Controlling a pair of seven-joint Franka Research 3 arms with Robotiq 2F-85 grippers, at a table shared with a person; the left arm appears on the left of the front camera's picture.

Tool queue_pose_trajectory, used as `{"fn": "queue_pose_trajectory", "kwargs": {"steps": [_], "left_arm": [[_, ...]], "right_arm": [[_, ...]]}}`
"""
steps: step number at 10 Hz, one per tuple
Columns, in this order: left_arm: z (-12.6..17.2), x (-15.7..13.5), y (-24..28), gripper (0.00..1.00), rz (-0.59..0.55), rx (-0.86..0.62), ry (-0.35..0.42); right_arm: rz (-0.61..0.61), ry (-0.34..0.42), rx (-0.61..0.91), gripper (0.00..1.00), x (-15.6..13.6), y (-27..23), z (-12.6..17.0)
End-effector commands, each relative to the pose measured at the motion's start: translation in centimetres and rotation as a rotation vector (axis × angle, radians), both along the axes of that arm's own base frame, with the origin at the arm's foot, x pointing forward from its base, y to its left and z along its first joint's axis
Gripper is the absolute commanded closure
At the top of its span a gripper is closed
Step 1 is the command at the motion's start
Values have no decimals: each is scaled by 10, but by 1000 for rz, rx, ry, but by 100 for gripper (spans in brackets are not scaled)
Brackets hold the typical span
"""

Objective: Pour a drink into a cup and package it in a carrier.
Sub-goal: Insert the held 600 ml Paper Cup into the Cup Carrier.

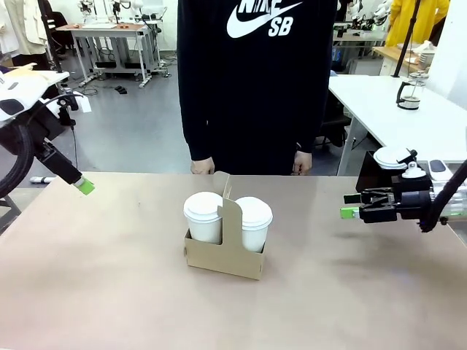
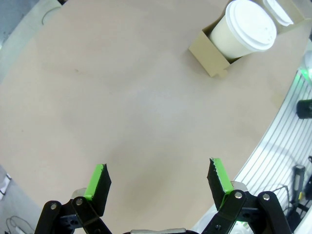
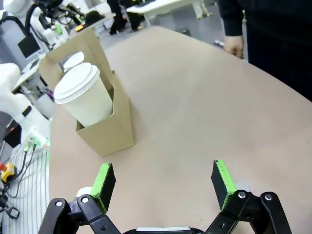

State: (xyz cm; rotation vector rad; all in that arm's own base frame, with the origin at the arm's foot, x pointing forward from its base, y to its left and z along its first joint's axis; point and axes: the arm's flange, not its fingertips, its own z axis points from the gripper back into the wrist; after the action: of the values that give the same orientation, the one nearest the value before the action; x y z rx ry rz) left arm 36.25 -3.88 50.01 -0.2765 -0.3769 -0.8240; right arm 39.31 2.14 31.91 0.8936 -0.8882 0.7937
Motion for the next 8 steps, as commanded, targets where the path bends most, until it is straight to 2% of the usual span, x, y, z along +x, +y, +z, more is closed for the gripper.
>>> {"fn": "queue_pose_trajectory", "kwargs": {"steps": [1, 8], "left_arm": [[0, -1, 1, 0, 4, -4, -4], [0, -1, 1, 0, 4, -4, -4]], "right_arm": [[4, -14, 11, 0, 0, -3, -1], [4, -14, 11, 0, 0, -3, -1]]}}
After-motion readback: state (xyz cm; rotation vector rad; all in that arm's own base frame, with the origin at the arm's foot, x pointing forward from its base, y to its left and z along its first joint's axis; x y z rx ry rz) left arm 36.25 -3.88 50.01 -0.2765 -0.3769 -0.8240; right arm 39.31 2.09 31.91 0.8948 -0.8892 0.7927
